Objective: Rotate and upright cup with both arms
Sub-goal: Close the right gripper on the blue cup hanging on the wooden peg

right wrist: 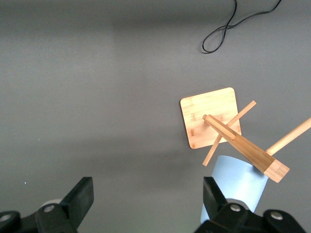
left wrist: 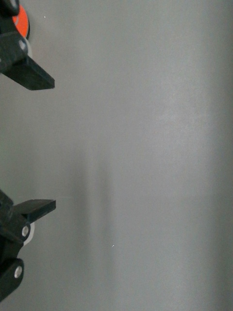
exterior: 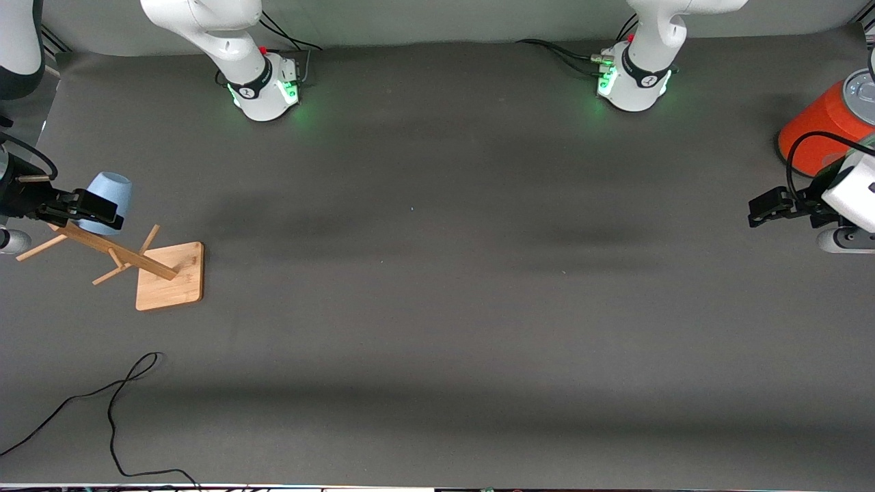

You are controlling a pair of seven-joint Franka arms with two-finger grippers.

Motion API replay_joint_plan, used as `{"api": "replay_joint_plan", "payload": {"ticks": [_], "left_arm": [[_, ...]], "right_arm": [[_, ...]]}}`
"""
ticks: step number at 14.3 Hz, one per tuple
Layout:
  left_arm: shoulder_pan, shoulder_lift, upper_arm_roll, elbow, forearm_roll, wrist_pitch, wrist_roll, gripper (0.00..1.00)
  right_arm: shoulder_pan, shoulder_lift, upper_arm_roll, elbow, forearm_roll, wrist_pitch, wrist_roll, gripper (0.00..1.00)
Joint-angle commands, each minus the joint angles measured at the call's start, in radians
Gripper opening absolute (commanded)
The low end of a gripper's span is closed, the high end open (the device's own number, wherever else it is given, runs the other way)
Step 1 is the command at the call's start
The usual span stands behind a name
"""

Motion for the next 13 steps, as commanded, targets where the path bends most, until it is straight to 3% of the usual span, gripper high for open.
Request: {"api": "replay_joint_plan", "payload": {"ticks": [1,10,13], "left_arm": [[-0.007,-0.016,0.001,0.008,0.010,-0.026,-0.005,1.00],[-0.007,-0.014,0.003,0.009,0.010,-0.024,-0.002,1.00],[-0.007,-0.014,0.001,0.009,0.010,-0.024,-0.002,1.00]], "right_arm": [[-0.009,-0.011,0.007,-0.003,-0.001,-0.010,-0.022,1.00],[-0.009,-0.012,0.004,0.000,0.000,-0.028,-0.007,1.00],[-0.011,-0.087,-0.064,-0.078,-0.003,-0.048,-0.013,1.00]]}}
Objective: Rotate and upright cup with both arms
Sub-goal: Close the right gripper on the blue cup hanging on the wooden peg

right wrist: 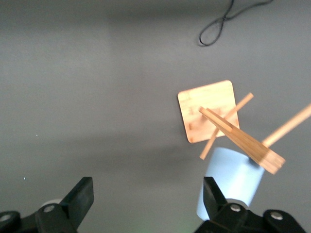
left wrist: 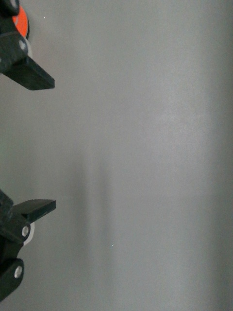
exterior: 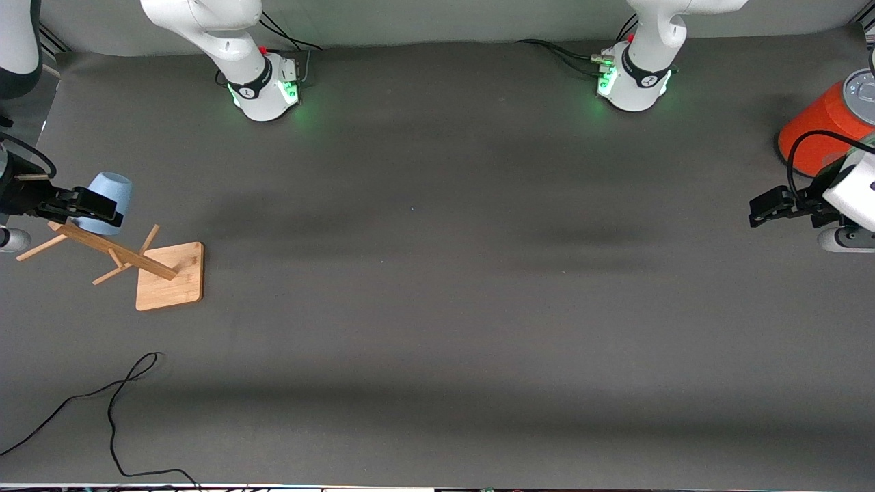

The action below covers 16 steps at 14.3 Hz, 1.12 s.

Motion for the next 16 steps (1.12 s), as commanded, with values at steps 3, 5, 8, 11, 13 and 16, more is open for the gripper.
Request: {"api": "replay_joint_plan", "payload": {"ticks": [3,5,8,11,13,16], "left_arm": [[-0.007,-0.013,0.003,0.007,0.009,-0.024,-0.002,1.00],[-0.007,-0.012,0.002,0.007,0.009,-0.023,-0.002,1.00],[-0.007,-0.012,0.003,0.007,0.009,-0.023,-0.002,1.00],[-0.007,-0.012,0.002,0.007,0.009,-0.023,-0.002,1.00],[-0.007,-0.010,0.002,0.005,0.009,-0.023,-0.002,1.00],[-0.007,-0.010,0.002,0.005,0.009,-0.023,-0.002,1.00]], "right_arm": [[-0.005,-0.148,-0.123,-0.164,-0.013,-0.003,-0.030,1.00],[-0.005,-0.162,-0.155,-0.180,-0.013,-0.001,-0.038,1.00],[-0.008,-0.154,-0.196,-0.180,-0.010,0.005,0.052,1.00],[-0.008,-0.140,-0.223,-0.181,0.001,0.013,0.233,1.00],[-0.008,-0.137,-0.224,-0.184,0.002,0.014,0.316,1.00],[-0.008,-0.143,-0.224,-0.248,0.005,0.055,0.318,1.00]]}}
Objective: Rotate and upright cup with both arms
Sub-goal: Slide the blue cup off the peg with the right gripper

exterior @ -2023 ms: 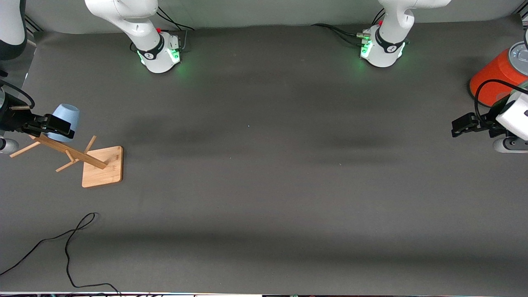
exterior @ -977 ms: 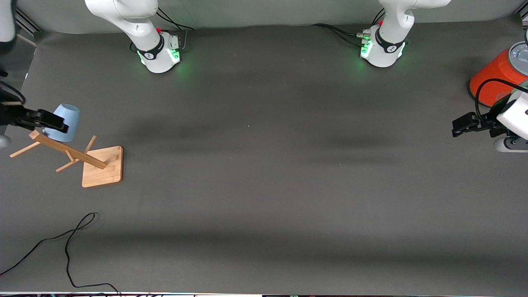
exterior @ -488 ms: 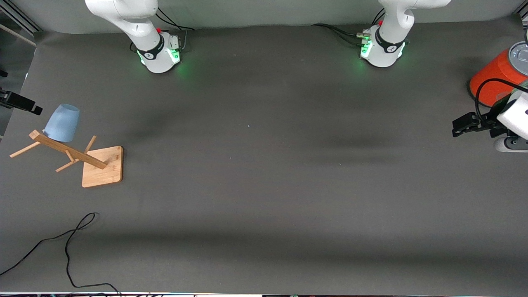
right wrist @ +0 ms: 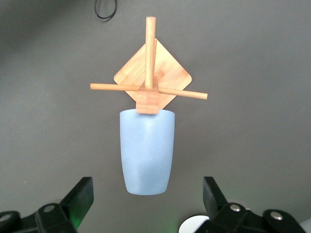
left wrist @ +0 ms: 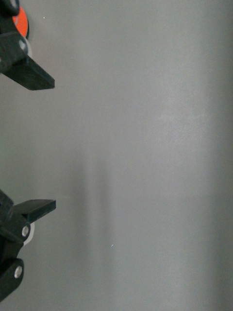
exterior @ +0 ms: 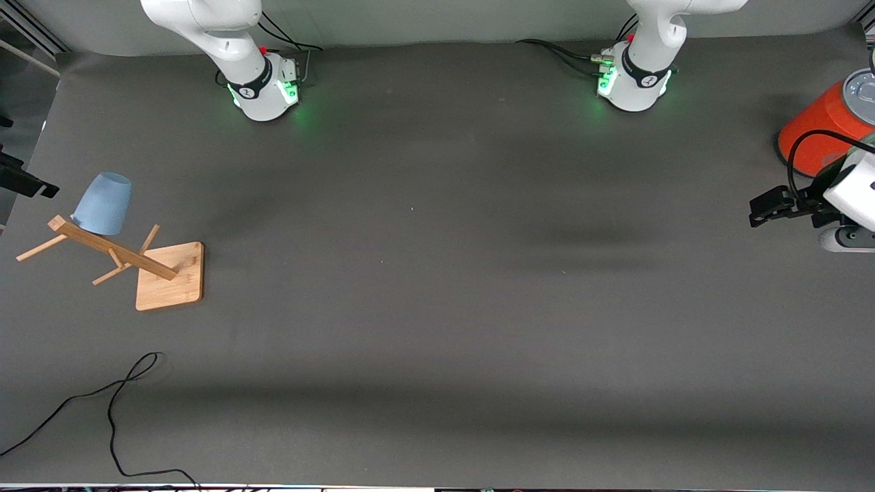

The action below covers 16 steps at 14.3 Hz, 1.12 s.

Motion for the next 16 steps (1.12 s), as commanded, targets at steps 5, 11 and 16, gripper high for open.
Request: {"api": "replay_joint_plan", "payload": {"ticks": [5,11,16], "left_arm": [[-0.007,-0.010,0.002,0.004,0.009,-0.023,-0.002,1.00],[-0.007,-0.007,0.002,0.002,0.009,-0.021,-0.002,1.00],[-0.007,-0.005,0.002,0.002,0.009,-0.021,-0.002,1.00]], "right_arm": [[0.009,-0.042,-0.020,-0.279,0.045,0.254,0.033,1.00],[0.010,-0.038,-0.020,-0.366,0.056,0.351,0.028,1.00],[0.010,-0.039,-0.020,-0.363,0.056,0.350,0.022,0.33]]}}
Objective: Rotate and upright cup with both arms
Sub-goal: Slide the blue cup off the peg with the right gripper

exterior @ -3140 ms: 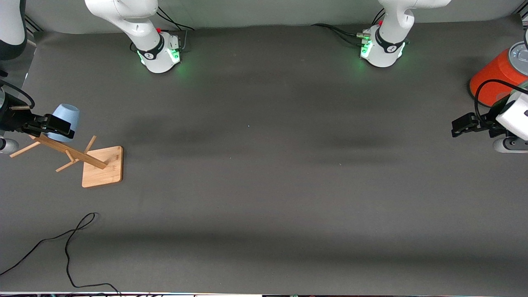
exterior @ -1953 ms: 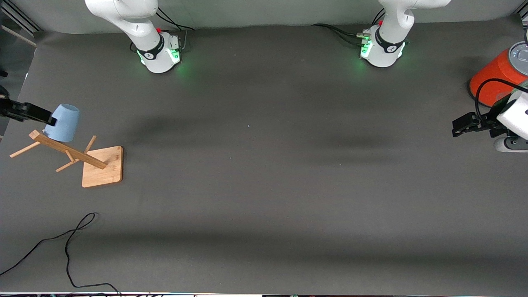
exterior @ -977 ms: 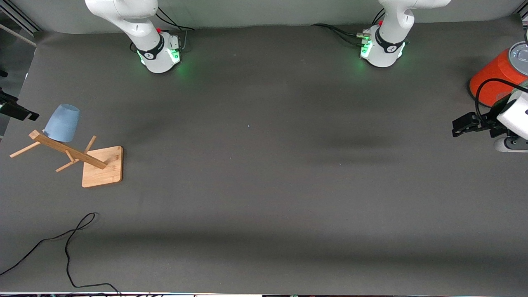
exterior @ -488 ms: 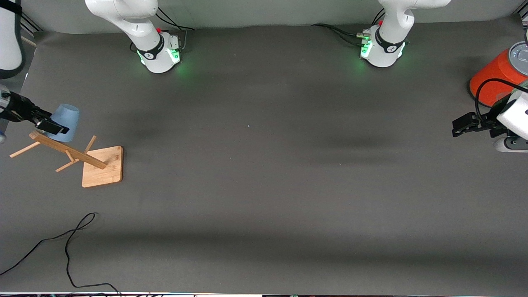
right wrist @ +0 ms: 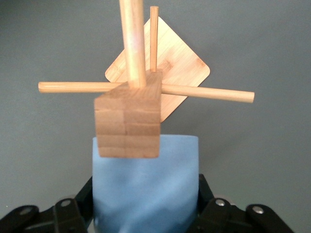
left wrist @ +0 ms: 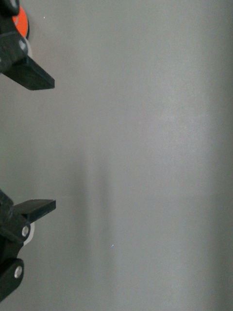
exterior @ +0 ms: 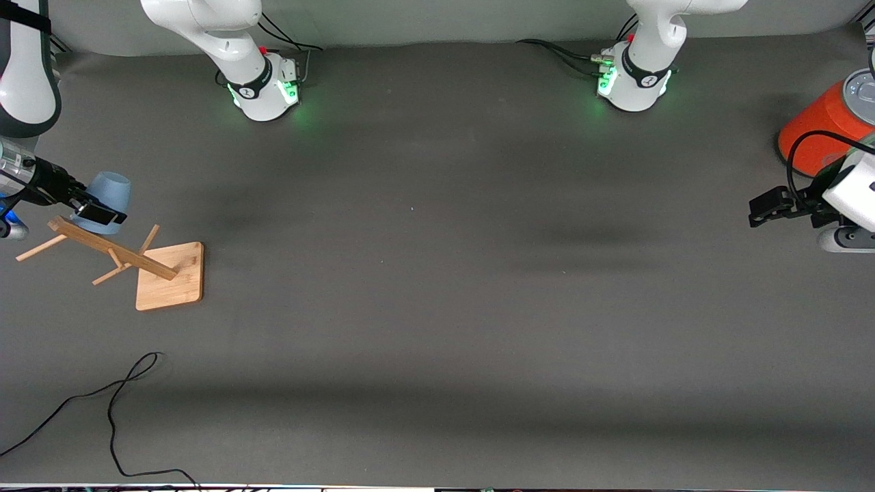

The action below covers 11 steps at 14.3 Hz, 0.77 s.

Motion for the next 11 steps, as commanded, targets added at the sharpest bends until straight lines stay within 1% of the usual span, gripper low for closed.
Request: {"api": "replay_joint_plan", "payload": {"ticks": [1,3,5,9,11], "left_arm": [[-0.007,-0.007,0.002,0.004,0.009,-0.021,-0.002,1.00],[-0.007,-0.005,0.002,0.002,0.009,-0.020,-0.002,1.00],[-0.007,-0.007,0.002,0.002,0.009,-0.020,-0.002,1.00],[-0.007,-0.005,0.002,0.002,0.009,-0.020,-0.002,1.00],[-0.007,-0.005,0.002,0.002,0.009,-0.020,-0.002,1.00]], "right_arm": [[0.010,-0.031,-0.007,-0.019,0.011,0.013,0.011,0.33],[0.011,-0.037,-0.005,-0.013,0.011,0.000,0.021,0.33],[0.014,-0.073,0.006,-0.003,0.011,-0.032,0.041,0.32],[0.086,-0.195,0.009,0.004,0.011,-0.167,0.202,0.32],[0.144,-0.242,0.010,0.006,0.011,-0.223,0.302,0.32]]}}
